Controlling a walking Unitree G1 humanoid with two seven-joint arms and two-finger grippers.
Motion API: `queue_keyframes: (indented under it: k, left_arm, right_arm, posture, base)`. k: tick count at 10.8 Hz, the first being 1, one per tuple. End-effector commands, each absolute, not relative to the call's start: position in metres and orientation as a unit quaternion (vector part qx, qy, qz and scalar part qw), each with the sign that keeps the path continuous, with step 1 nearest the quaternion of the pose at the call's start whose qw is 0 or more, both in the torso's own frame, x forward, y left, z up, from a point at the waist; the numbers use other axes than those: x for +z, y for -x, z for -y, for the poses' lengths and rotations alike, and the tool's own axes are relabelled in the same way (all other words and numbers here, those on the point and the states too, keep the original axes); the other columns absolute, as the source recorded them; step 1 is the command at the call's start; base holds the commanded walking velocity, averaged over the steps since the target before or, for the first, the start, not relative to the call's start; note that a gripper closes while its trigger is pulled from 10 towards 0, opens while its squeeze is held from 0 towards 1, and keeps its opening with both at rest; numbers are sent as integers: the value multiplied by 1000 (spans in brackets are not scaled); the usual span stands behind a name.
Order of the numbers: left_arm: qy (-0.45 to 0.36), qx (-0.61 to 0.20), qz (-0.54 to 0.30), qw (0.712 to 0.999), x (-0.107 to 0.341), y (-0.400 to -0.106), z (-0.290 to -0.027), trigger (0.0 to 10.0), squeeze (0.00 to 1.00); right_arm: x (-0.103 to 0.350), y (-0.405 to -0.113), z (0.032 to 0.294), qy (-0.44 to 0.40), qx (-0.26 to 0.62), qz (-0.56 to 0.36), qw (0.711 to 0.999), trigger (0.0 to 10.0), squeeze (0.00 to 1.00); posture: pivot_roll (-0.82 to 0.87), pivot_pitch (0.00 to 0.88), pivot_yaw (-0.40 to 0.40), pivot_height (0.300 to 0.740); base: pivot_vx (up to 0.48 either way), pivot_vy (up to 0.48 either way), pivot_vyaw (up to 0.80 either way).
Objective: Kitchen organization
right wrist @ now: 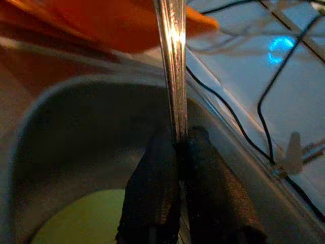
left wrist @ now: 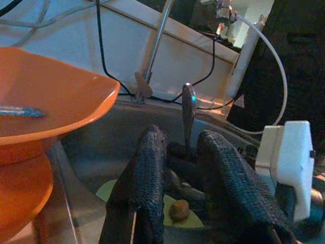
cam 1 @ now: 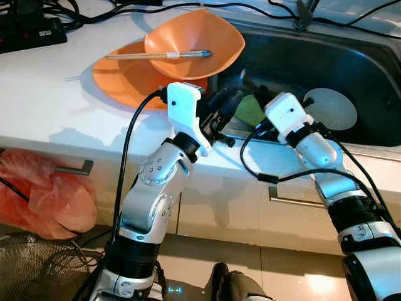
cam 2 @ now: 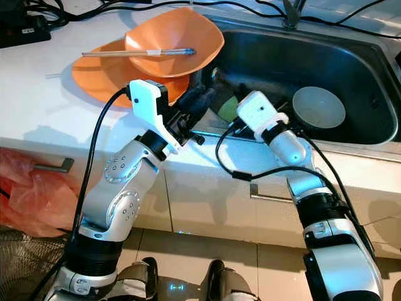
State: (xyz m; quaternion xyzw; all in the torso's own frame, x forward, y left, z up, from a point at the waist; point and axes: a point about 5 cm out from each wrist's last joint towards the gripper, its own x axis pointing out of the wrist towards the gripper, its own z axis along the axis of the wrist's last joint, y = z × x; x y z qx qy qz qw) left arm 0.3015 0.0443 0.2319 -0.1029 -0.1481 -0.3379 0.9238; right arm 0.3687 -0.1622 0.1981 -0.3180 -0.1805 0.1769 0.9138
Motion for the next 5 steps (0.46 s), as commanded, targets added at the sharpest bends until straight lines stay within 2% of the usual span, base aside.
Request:
queue_keyframes:
  k: [1,3,4,5]
  left_arm:
    - [101,-337,142,925,227,-301,-43,10000,0]
    - [100,-335,132,928,220,-301,-45,10000,0]
    - [98,-332,123,930,215,-301,-46,10000,0]
    - [98,-331,122,931,213,-300,-46,10000,0]
  right_arm:
    - [198,-372,174,313,153,163,923,10000,0]
    - [206,-374,179,308,136,166,927,10000,0]
    - [211,-377,185,279,113,162,940,0,0]
    - [212,-379,188,263,102,158,946,0,0]
  posture:
    - [227,200,-83,740]
    - [225,197,-84,740]
    - [226,195,-84,740]
    - [225,193,-84,740]
  base:
    - [0,0,0]
    - [0,0,0]
    - [0,0,0]
    - [0,0,0]
